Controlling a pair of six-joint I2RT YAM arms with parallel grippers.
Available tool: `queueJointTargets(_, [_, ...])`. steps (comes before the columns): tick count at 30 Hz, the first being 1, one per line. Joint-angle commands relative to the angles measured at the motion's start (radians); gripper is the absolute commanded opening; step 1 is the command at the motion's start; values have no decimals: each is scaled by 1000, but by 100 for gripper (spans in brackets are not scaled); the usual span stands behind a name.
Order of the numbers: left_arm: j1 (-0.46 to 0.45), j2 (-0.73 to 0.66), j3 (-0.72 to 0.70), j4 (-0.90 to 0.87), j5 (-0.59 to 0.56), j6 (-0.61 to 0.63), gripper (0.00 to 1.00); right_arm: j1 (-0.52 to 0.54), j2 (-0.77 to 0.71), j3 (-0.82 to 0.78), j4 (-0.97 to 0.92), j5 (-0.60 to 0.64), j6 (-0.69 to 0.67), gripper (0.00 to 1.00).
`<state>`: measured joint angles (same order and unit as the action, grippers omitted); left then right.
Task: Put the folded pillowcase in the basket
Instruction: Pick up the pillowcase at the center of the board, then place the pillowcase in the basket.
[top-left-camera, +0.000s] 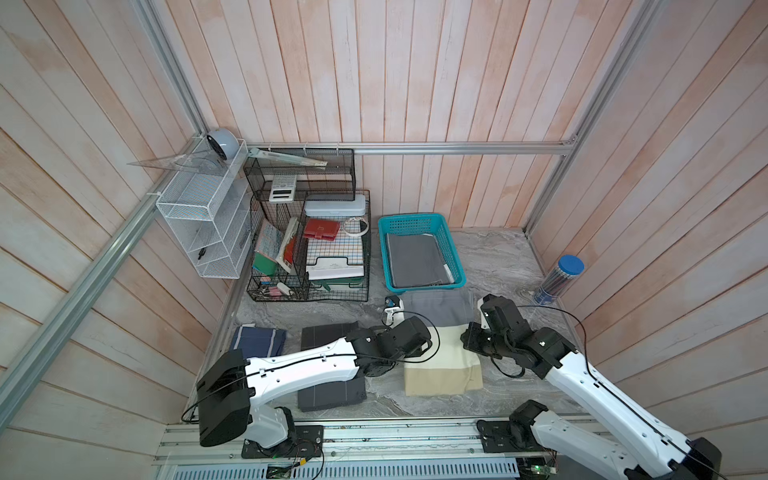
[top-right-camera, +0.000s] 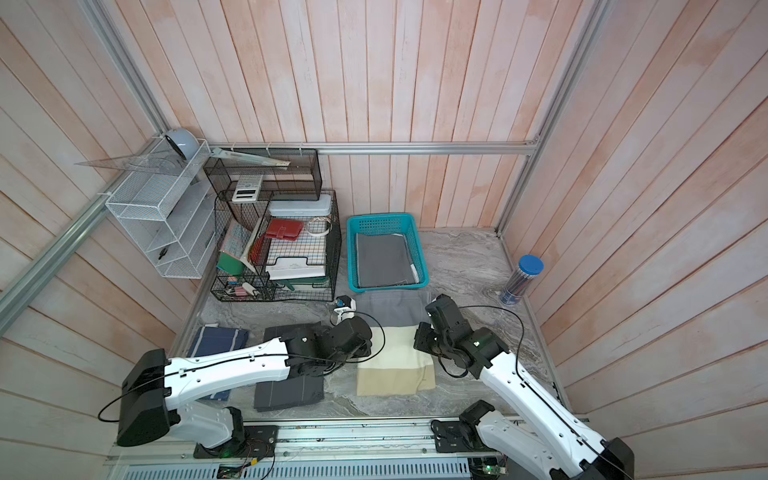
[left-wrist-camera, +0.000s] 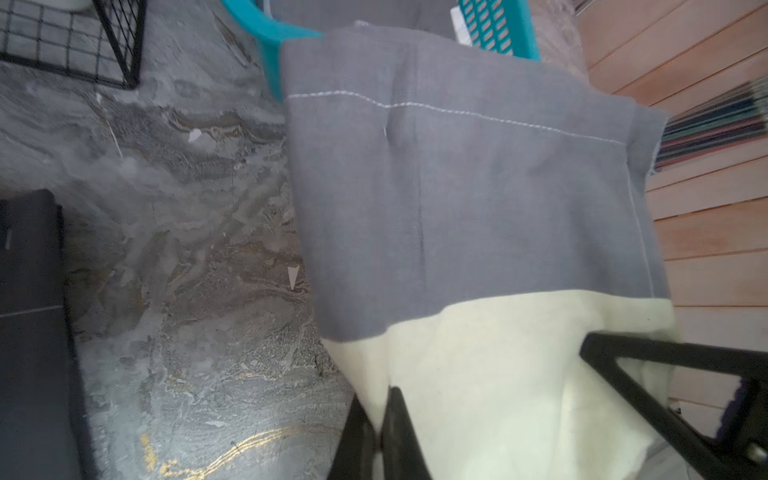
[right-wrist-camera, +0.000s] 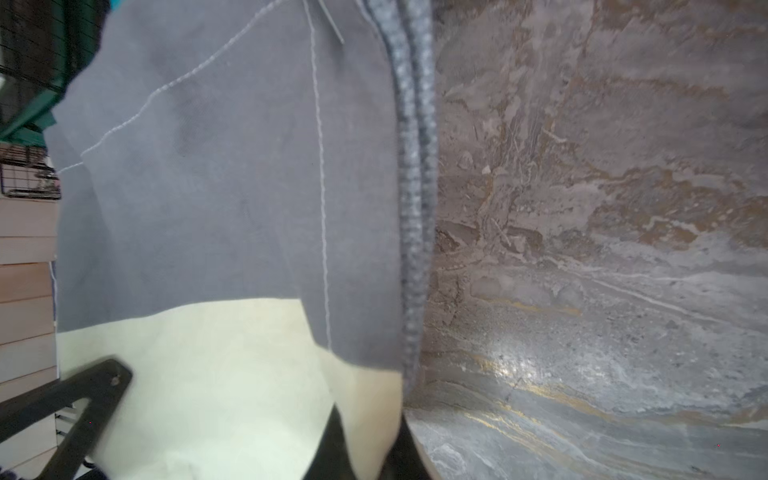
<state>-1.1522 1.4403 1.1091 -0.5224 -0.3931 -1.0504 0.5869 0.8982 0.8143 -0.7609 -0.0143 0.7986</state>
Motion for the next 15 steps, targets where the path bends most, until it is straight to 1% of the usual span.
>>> queueJointTargets(1, [6, -41, 69, -70, -119, 47, 0, 1, 4, 75, -29, 108, -50, 0])
queueJointTargets(3, [23, -33, 132, -97, -143, 75, 0, 0, 23, 113, 0, 151, -64, 0])
queueJointTargets(8, [104, 25, 288, -183, -152, 119, 0, -29, 147, 289, 21, 172, -174, 0])
queueJointTargets(11, [153, 69, 371, -203, -153, 162, 0, -86, 243, 361, 60, 115, -219, 0])
queueJointTargets(12, [157, 92, 407, -215, -153, 180, 0, -109, 279, 383, 80, 88, -230, 0])
queueJointTargets(13, [204, 120, 449, -231, -152, 192, 0, -131, 315, 408, 96, 69, -240, 0])
queueJointTargets(15, [237, 173, 528, -253, -149, 218, 0, -169, 391, 462, 114, 40, -248, 0])
